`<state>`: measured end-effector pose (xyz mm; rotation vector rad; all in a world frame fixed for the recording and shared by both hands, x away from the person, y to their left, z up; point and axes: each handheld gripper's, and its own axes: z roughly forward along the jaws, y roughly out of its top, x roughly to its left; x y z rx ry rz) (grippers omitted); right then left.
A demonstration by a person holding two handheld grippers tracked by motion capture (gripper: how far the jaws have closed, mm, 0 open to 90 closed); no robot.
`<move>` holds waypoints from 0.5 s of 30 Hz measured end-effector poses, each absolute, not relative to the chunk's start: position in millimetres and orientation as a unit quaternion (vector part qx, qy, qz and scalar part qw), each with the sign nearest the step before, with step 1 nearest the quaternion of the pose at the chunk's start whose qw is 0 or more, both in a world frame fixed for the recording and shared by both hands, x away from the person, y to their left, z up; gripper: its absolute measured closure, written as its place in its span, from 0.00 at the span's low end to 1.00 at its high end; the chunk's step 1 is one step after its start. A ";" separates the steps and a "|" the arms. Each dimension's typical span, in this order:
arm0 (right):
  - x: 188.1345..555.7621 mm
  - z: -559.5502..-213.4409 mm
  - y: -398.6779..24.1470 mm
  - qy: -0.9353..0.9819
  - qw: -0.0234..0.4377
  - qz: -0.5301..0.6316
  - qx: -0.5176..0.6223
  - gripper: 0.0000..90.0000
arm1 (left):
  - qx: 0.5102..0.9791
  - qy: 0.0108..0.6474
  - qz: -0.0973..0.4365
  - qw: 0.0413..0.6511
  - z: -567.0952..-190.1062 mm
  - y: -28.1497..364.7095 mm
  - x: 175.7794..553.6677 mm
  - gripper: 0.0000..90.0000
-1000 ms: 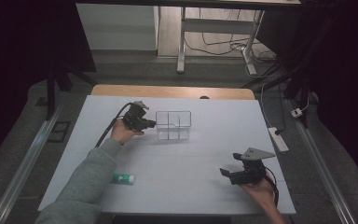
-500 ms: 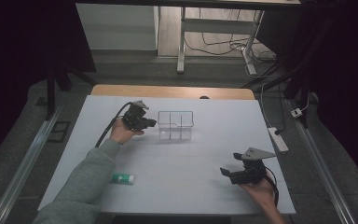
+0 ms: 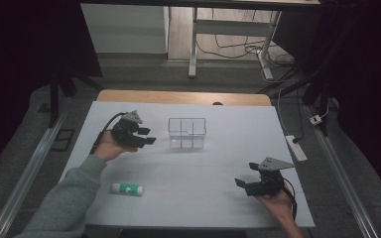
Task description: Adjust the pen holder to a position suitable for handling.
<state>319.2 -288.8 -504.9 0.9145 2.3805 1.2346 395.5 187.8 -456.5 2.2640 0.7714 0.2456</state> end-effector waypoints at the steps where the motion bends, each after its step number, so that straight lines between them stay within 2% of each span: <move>1: 319.2 -504.9 -288.8 0.830 0.154 0.431 0.319 0.15 | 0.878 0.299 0.095 0.360 -456.5 187.8 395.5 0.52; 15: 317.7 -505.3 -289.4 0.833 0.153 0.426 0.317 0.15 | 0.884 0.272 0.098 0.367 -443.2 208.8 359.6 0.46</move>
